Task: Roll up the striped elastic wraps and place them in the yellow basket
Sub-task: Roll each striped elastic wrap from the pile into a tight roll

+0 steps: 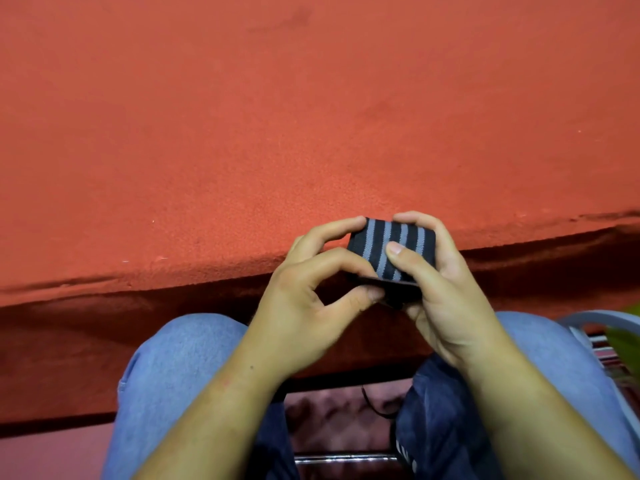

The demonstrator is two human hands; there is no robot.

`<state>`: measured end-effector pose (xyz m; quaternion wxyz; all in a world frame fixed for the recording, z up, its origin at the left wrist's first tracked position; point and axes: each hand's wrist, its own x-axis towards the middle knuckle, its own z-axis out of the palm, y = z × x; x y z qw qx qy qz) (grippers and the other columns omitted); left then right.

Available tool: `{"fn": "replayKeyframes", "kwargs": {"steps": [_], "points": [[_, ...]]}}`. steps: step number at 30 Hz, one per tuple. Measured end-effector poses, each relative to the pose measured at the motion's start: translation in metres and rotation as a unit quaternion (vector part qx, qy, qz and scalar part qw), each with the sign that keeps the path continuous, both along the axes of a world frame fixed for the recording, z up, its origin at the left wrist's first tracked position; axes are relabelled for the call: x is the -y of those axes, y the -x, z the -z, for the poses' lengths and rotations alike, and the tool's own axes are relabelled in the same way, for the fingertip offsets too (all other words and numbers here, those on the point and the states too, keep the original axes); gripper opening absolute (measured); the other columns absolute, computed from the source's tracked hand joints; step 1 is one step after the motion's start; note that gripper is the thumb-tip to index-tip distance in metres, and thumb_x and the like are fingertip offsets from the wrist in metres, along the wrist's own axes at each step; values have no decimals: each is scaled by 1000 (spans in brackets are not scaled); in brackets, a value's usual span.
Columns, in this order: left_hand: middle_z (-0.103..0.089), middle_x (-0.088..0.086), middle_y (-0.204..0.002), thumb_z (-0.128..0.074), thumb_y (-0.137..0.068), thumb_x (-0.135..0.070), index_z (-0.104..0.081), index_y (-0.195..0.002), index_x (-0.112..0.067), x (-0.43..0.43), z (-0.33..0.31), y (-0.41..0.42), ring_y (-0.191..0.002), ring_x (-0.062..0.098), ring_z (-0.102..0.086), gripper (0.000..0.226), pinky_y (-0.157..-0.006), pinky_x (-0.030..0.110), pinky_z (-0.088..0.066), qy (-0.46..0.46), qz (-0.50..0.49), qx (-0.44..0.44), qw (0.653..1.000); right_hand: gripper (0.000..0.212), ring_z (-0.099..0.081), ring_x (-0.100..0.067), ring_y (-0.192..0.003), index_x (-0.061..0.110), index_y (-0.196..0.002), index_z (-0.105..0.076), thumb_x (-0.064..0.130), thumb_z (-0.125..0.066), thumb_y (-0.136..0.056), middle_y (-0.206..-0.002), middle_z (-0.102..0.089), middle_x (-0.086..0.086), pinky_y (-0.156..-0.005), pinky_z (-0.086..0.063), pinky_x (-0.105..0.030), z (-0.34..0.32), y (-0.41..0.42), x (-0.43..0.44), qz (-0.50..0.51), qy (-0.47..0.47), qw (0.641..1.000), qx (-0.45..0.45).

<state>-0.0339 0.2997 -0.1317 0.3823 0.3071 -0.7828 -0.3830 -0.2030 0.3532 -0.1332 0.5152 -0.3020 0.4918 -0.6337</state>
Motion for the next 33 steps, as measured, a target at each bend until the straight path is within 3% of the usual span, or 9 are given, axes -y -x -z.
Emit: {"fn": "replayKeyframes", "kwargs": {"steps": [8, 12, 15, 19, 22, 27, 30, 33], "points": [[-61, -11, -134, -82, -87, -16, -72, -90, -21, -1, 2, 1, -133, 14, -56, 12, -112, 32, -42, -27, -26, 0, 999, 27, -73, -21, -97, 25, -117, -65, 8, -63, -96, -112, -75, -7, -64, -58, -27, -1, -4, 0, -30, 10, 999, 34], [-61, -11, -131, -80, -89, -17, -68, -88, -20, -2, 3, 2, -131, 12, -56, 12, -107, 29, -44, -33, -33, -13, 999, 26, -71, -23, -102, 27, -116, -65, 33, -66, -91, -119, -72, -13, -69, -60, -30, -1, -5, -2, -32, 7, 999, 40], [-62, -12, -129, -77, -89, -22, -67, -90, -22, -2, 3, 3, -130, 14, -57, 10, -104, 28, -47, -30, -40, -24, 998, 54, -70, -26, -108, 25, -123, -60, 59, -74, -83, -131, -67, -18, -77, -62, -35, -1, -7, -3, -44, 20, 998, 51], [-63, -8, -127, -78, -91, -22, -67, -93, -21, 1, 3, 2, -128, 16, -59, 11, -103, 23, -45, -29, -45, -32, 998, 76, -67, -37, -124, 27, -125, -58, 60, -90, -65, -135, -68, -15, -87, -61, -40, 3, -8, -1, -71, 41, 994, 67], [-65, -6, -121, -79, -90, -18, -67, -94, -25, 2, 3, 1, -124, 14, -60, 14, -102, 19, -43, -32, -50, -36, 998, 84, -66, -34, -125, 28, -126, -56, 60, -94, -58, -134, -68, -10, -87, -59, -38, 5, -9, 0, -78, 42, 995, 48], [-66, -7, -108, -77, -86, -19, -65, -92, -36, 4, 2, 2, -112, 15, -65, 21, -95, 17, -45, -42, -72, -60, 995, 75, -65, -30, -127, 32, -123, -59, 55, -95, -62, -136, -68, -5, -92, -58, -42, 7, -10, -1, -77, 34, 996, -20], [-67, -6, -104, -79, -85, -23, -66, -96, -35, 5, 5, 2, -106, 20, -66, 21, -94, 28, -50, -64, -74, -68, 993, 50, -68, -30, -119, 34, -118, -62, 41, -86, -75, -127, -70, -7, -97, -55, -46, 10, -10, -1, -53, 35, 997, -48], [-68, -6, -111, -80, -84, -25, -65, -106, -36, 8, 8, 2, -109, 18, -66, 29, -98, 36, -52, -91, -93, -79, 988, 39, -69, -28, -112, 33, -116, -63, 35, -81, -82, -120, -71, -7, -94, -54, -45, 13, -12, 0, -65, 44, 995, -60]]}}
